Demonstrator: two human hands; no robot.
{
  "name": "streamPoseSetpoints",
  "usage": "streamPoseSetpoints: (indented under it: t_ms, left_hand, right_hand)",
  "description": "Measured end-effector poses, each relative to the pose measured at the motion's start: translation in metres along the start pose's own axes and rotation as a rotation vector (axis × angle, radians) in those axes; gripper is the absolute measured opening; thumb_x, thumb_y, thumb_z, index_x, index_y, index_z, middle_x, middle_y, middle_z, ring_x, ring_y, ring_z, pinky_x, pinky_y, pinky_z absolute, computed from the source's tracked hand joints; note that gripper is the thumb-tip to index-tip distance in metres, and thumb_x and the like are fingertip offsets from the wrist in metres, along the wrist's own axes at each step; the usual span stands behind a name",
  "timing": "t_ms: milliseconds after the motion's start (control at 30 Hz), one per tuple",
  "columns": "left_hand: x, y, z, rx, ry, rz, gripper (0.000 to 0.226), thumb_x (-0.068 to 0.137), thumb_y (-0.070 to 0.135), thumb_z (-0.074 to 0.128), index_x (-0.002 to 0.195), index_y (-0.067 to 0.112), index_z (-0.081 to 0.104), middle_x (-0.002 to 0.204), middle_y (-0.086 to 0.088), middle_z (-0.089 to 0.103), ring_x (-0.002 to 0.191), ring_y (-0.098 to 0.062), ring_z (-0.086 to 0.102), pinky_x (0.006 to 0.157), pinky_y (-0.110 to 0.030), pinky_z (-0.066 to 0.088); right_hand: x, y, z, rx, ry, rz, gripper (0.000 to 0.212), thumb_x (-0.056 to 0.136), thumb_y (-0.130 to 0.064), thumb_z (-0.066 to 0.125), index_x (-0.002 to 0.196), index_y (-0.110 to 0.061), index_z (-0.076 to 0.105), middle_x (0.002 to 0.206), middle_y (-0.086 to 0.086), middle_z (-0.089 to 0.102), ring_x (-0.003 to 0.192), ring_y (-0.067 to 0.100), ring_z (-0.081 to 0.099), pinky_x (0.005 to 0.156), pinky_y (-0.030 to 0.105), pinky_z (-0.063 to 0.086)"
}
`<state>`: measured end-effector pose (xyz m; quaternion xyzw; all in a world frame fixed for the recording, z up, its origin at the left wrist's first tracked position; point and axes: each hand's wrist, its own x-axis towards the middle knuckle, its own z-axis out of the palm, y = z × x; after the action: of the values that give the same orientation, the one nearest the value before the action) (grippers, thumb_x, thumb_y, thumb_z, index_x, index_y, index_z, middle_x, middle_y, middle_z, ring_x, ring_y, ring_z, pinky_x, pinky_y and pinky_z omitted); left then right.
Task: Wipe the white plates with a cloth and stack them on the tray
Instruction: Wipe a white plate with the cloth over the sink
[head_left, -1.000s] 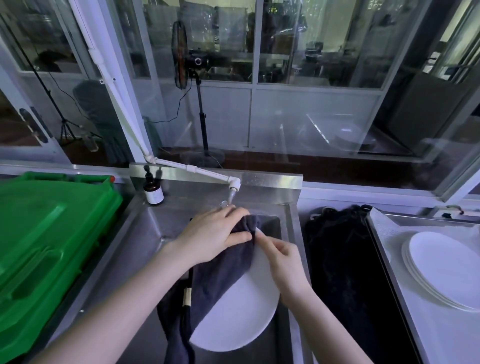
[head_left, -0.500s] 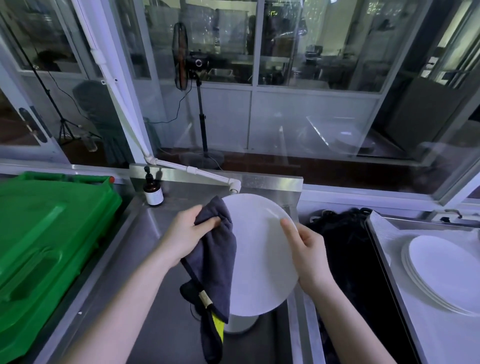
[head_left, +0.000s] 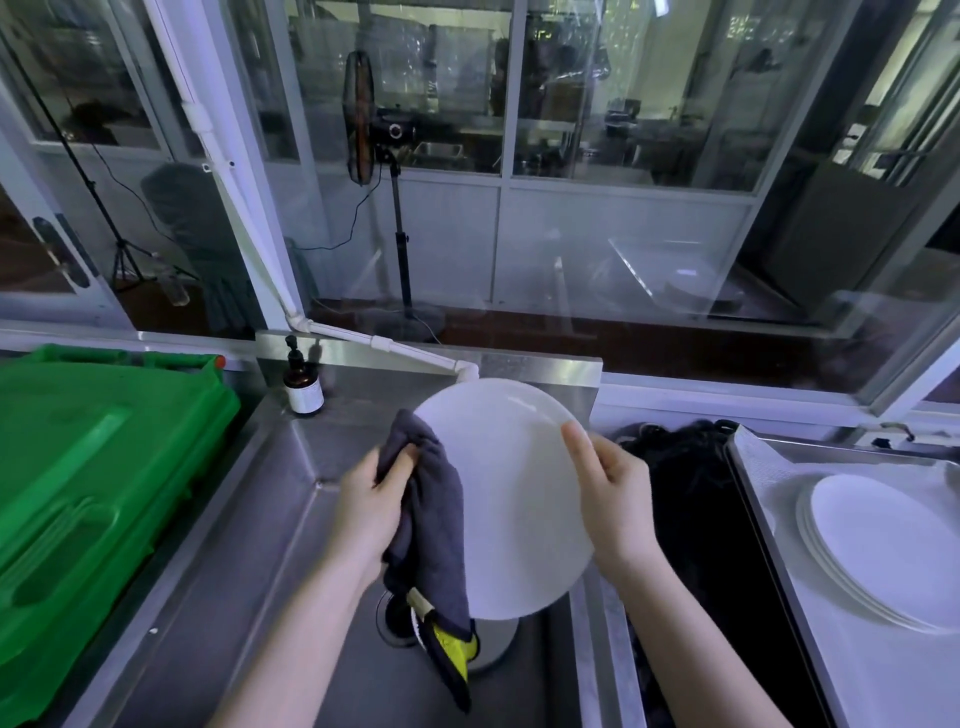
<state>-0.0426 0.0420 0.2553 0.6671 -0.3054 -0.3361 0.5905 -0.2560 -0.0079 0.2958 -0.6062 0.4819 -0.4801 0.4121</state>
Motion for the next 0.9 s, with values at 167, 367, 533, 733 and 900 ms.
streamPoseSetpoints:
  t_ms: [167,367,533,733,900]
  left_hand:
    - [0.02,0.024,-0.01,0.359,-0.313,0.303,0.013,0.087,0.019,0.073,0.079,0.013,0.065,0.072,0.003,0.07,0.067,0.001,0.057,0.067,-0.025,0.047]
    - [0.02,0.02,-0.011,0.265,-0.284,0.253,0.014,0.091,0.023,0.069,0.078,0.029,0.07,0.072,0.005,0.071,0.067,0.001,0.059,0.065,-0.02,0.048]
    - [-0.006,-0.012,0.013,-0.109,0.199,-0.112,0.028,0.097,0.037,0.054,0.091,0.013,0.067,0.071,-0.003,0.066,0.062,-0.012,0.062,0.047,-0.019,0.044]
    - [-0.003,0.011,-0.01,-0.055,0.187,0.023,0.016,0.094,0.03,0.062,0.085,0.018,0.066,0.073,0.006,0.072,0.074,-0.008,0.069,0.058,-0.018,0.047]
    - [0.002,0.044,-0.009,0.369,-0.167,0.381,0.025,0.087,0.014,0.07,0.071,0.002,0.055,0.058,0.0,0.055,0.057,-0.003,0.045,0.053,-0.017,0.036]
  right_hand:
    - [0.005,-0.01,0.001,-0.257,-0.292,-0.203,0.052,0.1,-0.03,0.059,0.057,-0.016,0.034,0.051,-0.011,0.027,0.05,0.006,0.026,0.048,0.02,0.02]
    - [0.006,-0.01,0.005,-0.247,-0.216,-0.222,0.05,0.1,-0.03,0.059,0.058,-0.007,0.044,0.055,-0.009,0.031,0.053,0.005,0.027,0.05,0.021,0.023]
    - [-0.016,-0.005,0.031,0.123,0.263,0.053,0.053,0.102,-0.037,0.054,0.059,-0.01,0.037,0.056,-0.006,0.029,0.055,0.008,0.025,0.05,0.024,0.02]
    - [0.002,-0.008,0.0,0.157,-0.201,0.058,0.032,0.092,-0.045,0.065,0.094,-0.013,0.07,0.082,-0.001,0.071,0.075,0.013,0.063,0.069,0.03,0.047]
    - [0.033,-0.035,0.004,-0.395,-0.526,-0.212,0.043,0.092,-0.044,0.068,0.06,-0.022,0.05,0.056,-0.011,0.039,0.057,0.005,0.033,0.055,0.023,0.028]
